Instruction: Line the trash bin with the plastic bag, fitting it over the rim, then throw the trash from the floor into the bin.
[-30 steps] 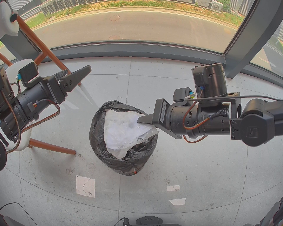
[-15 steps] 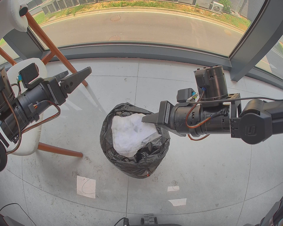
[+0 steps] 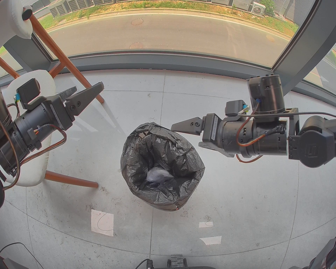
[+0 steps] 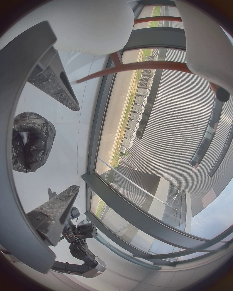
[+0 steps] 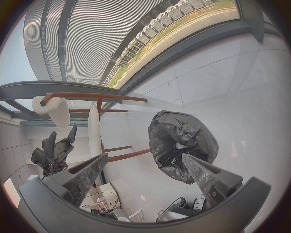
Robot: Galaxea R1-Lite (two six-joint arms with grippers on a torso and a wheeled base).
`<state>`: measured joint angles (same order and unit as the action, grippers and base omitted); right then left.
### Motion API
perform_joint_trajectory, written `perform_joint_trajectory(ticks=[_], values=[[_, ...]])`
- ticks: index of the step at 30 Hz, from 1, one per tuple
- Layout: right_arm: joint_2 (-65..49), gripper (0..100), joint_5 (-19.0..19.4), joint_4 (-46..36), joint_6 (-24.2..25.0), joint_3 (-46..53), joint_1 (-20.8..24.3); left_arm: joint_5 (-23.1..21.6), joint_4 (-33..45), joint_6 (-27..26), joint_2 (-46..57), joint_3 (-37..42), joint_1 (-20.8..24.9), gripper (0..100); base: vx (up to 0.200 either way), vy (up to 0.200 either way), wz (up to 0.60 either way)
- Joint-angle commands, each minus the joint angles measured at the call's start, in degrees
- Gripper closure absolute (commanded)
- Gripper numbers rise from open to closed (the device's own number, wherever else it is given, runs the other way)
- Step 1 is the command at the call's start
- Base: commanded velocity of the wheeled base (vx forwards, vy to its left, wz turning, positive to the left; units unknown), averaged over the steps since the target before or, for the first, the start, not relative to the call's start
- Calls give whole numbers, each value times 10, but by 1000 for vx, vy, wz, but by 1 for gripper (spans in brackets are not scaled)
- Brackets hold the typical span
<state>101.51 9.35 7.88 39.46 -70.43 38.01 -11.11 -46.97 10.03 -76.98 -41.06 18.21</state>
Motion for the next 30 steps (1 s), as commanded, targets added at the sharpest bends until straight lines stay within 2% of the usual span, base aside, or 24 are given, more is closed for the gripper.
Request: perform_joint_trajectory(ticks=[1,2,4,5,6,7,8,10,12,15,16,17,20,21,22,23,24,26,27,30], values=[[-152,0,-21,-1,-18,115,-103,65,5,3,90,81,-26,0,0,0,0],[-152,0,-21,-1,-18,115,-103,65,5,3,90,81,-26,0,0,0,0],[-237,0,-22,-1,-59,191,-194,89,16,4,143,136,-84,0,0,0,0],[-258,0,-22,0,-69,208,-214,90,21,4,155,150,-96,0,0,0,0],[-299,0,-22,-1,-93,242,-256,89,33,3,184,179,-118,0,0,0,0],[-304,0,-22,-1,-97,246,-261,89,34,3,187,184,-121,0,0,0,0],[-377,0,-21,-1,-141,307,-334,89,49,3,238,231,-150,0,0,0,0],[-463,0,-16,0,-173,377,-400,90,62,4,293,286,-165,0,0,0,0],[-561,0,-15,-1,-180,447,-437,91,79,2,359,349,-165,0,0,0,0],[-612,0,-15,-10,-185,480,-439,90,92,2,398,374,-165,0,0,0,0],[-664,0,-16,-9,-193,519,-436,92,119,2,435,390,-165,0,0,0,0],[-721,0,-16,-6,-228,564,-436,89,175,0,489,404,-165,0,0,0,0],[-776,0,-15,-3,-286,611,-434,86,287,-1,584,404,-165,0,0,0,0],[-776,0,-15,-3,-286,611,-434,86,287,-1,584,404,-165,0,0,0,0],[-826,0,-10,-3,-328,659,-428,79,422,-16,695,411,-165,0,0,0,0],[-858,0,-10,-3,-347,693,-425,63,477,-34,750,399,-168,0,0,0,0],[-899,0,-10,-29,-367,704,-421,42,498,-51,770,389,-173,0,0,0,0],[-991,0,-21,-78,-374,693,-421,6,487,-85,770,390,-181,0,0,0,0],[-980,0,-32,-78,-376,690,-421,0,478,-87,769,396,-182,0,0,0,0],[-959,0,-99,-73,-395,703,-419,0,462,-99,770,400,-182,0,0,0,0]])
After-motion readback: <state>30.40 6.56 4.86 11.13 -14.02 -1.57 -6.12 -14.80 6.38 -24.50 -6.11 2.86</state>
